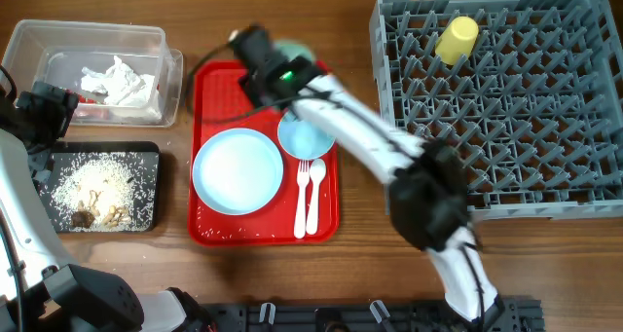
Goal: Sort waste into correct bins and load items into the dishwasher rack
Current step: 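Grasp the pale green cup on the red tray with the right gripper, then carry the green cup into the rack and set it down inverted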
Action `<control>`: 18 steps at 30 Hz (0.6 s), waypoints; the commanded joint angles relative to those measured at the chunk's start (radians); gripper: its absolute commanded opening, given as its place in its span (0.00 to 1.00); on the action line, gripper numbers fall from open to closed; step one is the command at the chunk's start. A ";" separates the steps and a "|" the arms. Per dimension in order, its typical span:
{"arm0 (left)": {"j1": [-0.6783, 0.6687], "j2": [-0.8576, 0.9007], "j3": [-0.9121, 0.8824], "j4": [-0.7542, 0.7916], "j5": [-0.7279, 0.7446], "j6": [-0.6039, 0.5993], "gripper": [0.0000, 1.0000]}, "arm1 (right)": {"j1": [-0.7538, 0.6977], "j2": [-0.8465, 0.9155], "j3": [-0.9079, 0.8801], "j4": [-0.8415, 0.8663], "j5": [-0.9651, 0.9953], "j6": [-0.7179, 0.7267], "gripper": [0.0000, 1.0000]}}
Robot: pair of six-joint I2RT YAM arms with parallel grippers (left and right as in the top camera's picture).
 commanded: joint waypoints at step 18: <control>0.005 -0.002 0.004 0.002 0.004 0.002 1.00 | -1.032 -0.323 -0.359 -0.166 -1.475 -0.093 0.04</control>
